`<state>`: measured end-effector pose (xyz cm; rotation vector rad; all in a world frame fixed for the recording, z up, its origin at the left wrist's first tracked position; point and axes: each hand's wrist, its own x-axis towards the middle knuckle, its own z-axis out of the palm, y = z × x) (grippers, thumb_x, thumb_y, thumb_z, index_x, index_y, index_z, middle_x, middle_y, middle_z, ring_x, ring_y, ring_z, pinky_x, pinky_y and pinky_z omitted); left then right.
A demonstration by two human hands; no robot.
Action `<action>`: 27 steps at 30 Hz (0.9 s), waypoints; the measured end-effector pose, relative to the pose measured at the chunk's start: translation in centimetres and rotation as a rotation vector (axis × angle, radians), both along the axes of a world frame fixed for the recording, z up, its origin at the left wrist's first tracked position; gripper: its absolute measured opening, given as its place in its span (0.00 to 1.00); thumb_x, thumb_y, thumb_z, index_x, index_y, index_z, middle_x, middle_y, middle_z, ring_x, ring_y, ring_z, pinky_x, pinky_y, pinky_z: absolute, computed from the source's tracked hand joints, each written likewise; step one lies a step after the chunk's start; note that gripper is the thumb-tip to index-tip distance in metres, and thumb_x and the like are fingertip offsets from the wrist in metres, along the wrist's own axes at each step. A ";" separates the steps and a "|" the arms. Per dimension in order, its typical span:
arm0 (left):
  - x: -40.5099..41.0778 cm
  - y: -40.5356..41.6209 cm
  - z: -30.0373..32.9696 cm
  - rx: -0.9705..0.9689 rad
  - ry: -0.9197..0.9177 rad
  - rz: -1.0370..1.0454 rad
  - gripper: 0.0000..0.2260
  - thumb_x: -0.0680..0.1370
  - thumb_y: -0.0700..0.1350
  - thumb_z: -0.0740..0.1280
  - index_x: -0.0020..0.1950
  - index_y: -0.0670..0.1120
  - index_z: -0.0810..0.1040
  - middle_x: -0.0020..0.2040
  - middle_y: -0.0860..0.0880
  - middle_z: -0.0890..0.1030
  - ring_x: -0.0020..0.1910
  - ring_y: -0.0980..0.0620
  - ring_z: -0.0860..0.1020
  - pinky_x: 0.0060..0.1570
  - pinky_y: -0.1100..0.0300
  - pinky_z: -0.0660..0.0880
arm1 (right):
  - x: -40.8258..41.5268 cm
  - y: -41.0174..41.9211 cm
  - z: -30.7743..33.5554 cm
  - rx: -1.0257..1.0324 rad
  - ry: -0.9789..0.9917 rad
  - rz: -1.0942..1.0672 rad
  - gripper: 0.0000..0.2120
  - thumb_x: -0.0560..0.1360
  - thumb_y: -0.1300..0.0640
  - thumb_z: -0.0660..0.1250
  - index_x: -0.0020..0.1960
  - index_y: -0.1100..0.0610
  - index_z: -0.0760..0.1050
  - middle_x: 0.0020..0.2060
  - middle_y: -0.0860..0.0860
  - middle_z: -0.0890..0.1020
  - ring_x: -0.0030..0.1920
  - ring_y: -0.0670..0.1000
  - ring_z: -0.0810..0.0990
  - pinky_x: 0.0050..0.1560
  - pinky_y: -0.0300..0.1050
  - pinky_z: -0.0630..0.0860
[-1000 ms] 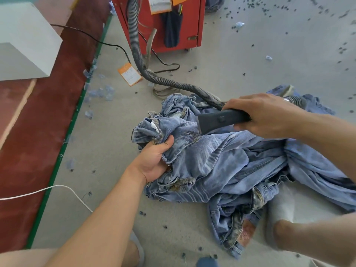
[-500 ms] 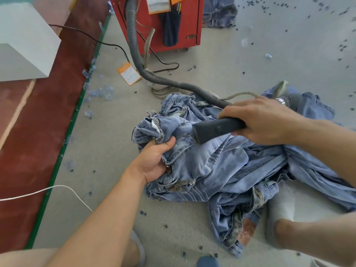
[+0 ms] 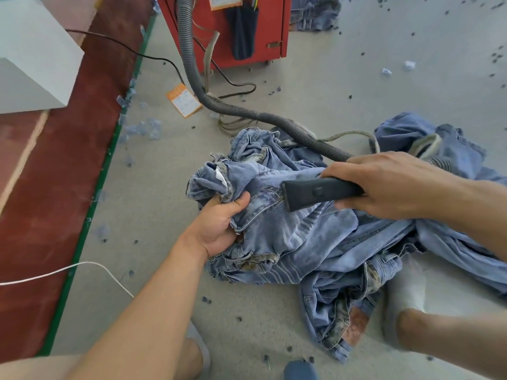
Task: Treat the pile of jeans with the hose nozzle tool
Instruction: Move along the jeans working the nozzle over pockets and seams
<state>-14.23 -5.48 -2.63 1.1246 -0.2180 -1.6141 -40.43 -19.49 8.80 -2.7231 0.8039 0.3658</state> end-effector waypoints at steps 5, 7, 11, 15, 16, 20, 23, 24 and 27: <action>-0.4 0.2 -0.2 0.009 -0.021 0.006 0.21 0.80 0.37 0.66 0.73 0.40 0.75 0.68 0.39 0.80 0.69 0.38 0.77 0.70 0.40 0.73 | 0.5 1.1 -0.5 0.005 -0.040 -0.037 0.22 0.74 0.26 0.56 0.60 0.37 0.66 0.40 0.40 0.79 0.39 0.48 0.78 0.41 0.54 0.80; -0.6 0.1 -0.1 -0.001 -0.017 -0.003 0.21 0.80 0.37 0.66 0.74 0.40 0.74 0.69 0.39 0.79 0.69 0.37 0.77 0.70 0.40 0.72 | 1.1 1.6 -0.5 0.005 -0.091 -0.063 0.22 0.74 0.26 0.56 0.60 0.38 0.67 0.36 0.41 0.77 0.37 0.50 0.78 0.40 0.54 0.80; -1.2 0.0 0.3 -0.054 -0.011 -0.055 0.17 0.79 0.36 0.67 0.68 0.41 0.79 0.63 0.41 0.83 0.63 0.40 0.81 0.62 0.45 0.79 | 2.1 1.2 0.0 -0.003 -0.218 -0.140 0.23 0.74 0.28 0.59 0.57 0.45 0.71 0.35 0.42 0.78 0.34 0.49 0.79 0.37 0.52 0.79; -1.0 0.2 0.3 -0.068 0.022 -0.026 0.15 0.78 0.38 0.68 0.64 0.44 0.83 0.65 0.41 0.83 0.65 0.40 0.81 0.64 0.44 0.79 | 0.7 -1.3 1.2 -0.021 -0.378 -0.301 0.15 0.75 0.34 0.67 0.50 0.44 0.72 0.33 0.40 0.76 0.33 0.42 0.75 0.32 0.42 0.68; -0.8 0.2 0.2 -0.069 0.019 -0.023 0.16 0.78 0.38 0.68 0.65 0.44 0.82 0.65 0.41 0.82 0.65 0.40 0.80 0.65 0.43 0.78 | 0.2 -1.9 1.5 -0.026 -0.378 -0.323 0.14 0.75 0.35 0.69 0.50 0.44 0.72 0.34 0.41 0.77 0.33 0.41 0.75 0.33 0.40 0.68; -0.5 0.3 -0.3 -0.072 0.043 -0.023 0.17 0.78 0.38 0.67 0.67 0.43 0.81 0.67 0.41 0.81 0.67 0.40 0.79 0.65 0.44 0.78 | -1.2 -3.0 1.3 -0.022 -0.255 -0.347 0.17 0.73 0.33 0.69 0.53 0.42 0.73 0.35 0.43 0.80 0.35 0.49 0.79 0.38 0.51 0.77; -0.4 0.1 -0.4 -0.086 0.053 -0.026 0.17 0.77 0.39 0.69 0.67 0.43 0.82 0.67 0.41 0.82 0.67 0.41 0.80 0.61 0.47 0.79 | -1.1 -2.6 0.5 -0.037 -0.154 -0.295 0.20 0.72 0.29 0.65 0.55 0.41 0.73 0.35 0.45 0.79 0.36 0.54 0.79 0.40 0.55 0.79; -0.4 0.1 -0.4 -0.093 0.053 -0.025 0.17 0.77 0.39 0.70 0.66 0.44 0.82 0.66 0.41 0.82 0.67 0.41 0.80 0.60 0.47 0.80 | -1.0 -2.4 0.5 -0.030 -0.135 -0.269 0.20 0.72 0.29 0.64 0.56 0.41 0.72 0.36 0.45 0.80 0.36 0.54 0.79 0.40 0.55 0.79; -0.2 -0.2 -0.3 -0.091 0.041 -0.007 0.19 0.77 0.40 0.70 0.69 0.43 0.80 0.68 0.40 0.80 0.69 0.39 0.78 0.64 0.44 0.78 | -0.5 -1.5 0.7 0.019 -0.132 -0.180 0.19 0.72 0.28 0.60 0.55 0.39 0.73 0.32 0.36 0.75 0.32 0.39 0.75 0.34 0.47 0.74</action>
